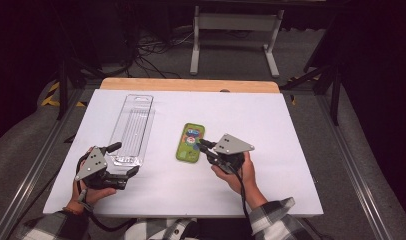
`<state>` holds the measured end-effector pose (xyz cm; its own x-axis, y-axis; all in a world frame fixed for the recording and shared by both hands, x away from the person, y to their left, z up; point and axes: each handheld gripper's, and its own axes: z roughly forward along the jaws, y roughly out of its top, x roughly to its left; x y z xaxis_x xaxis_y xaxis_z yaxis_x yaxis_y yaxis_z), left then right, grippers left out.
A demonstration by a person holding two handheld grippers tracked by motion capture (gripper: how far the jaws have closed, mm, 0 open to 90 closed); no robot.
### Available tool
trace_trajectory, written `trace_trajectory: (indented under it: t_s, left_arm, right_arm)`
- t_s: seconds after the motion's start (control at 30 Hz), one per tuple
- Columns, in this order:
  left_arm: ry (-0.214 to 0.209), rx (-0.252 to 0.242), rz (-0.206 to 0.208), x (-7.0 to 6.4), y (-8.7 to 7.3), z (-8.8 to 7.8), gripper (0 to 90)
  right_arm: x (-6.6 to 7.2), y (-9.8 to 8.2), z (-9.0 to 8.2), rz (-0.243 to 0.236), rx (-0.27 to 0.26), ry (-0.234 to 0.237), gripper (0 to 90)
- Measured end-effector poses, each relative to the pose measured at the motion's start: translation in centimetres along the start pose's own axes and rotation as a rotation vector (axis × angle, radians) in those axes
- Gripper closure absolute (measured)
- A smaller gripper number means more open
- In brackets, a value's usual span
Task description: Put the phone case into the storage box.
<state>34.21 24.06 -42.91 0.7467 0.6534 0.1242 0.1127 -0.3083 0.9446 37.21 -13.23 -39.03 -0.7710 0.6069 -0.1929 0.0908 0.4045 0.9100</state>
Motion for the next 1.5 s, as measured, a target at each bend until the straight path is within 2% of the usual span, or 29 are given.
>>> trace_trajectory:
  t_s: [0.1,0.23,0.33,0.4,0.47,0.67,0.8,1.13,1.2,1.37,1.5]
  left_arm:
    - [-0.014,0.005,-0.008,0.0,-0.1,0.1,5.6]
    - [-0.010,0.003,0.007,-0.1,0.0,0.0,5.5]
    - [-0.009,0.005,0.007,-0.1,0.0,0.0,5.5]
    - [-0.010,0.006,0.010,0.0,0.0,0.0,5.6]
    - [-0.017,0.008,0.005,-0.1,0.0,0.1,5.6]
    - [-0.016,0.021,0.016,-0.2,-0.1,0.1,5.7]
    - [-0.010,0.021,0.009,-0.1,-0.3,-0.1,5.8]
    - [-0.003,0.034,0.013,-0.3,-0.5,-0.2,6.0]
    - [-0.002,0.044,0.018,-0.3,-0.5,-0.1,6.0]
    - [-0.005,0.056,0.007,-0.4,-0.6,-0.2,6.1]
    - [-0.001,0.055,0.005,-0.4,-0.6,-0.3,6.0]
  right_arm:
    - [0.3,0.4,2.1,-0.030,0.037,0.044,90.0]
    - [0.6,1.1,4.4,-0.059,0.084,0.091,90.0]
    - [0.8,1.4,6.0,-0.082,0.124,0.109,90.0]
    - [0.8,1.4,6.6,-0.080,0.135,0.121,90.0]
    - [0.9,1.1,8.1,-0.080,0.177,0.135,90.0]
    - [0.7,0.4,10.2,-0.079,0.253,0.160,90.0]
    - [0.6,-0.2,11.6,-0.080,0.297,0.183,90.0]
    - [1.2,-0.8,13.1,-0.125,0.362,0.183,90.0]
    - [1.3,-0.9,13.0,-0.134,0.386,0.190,90.0]
    - [1.2,-1.0,12.5,-0.106,0.392,0.196,90.0]
    - [1.1,-1.3,11.4,-0.109,0.409,0.191,90.0]
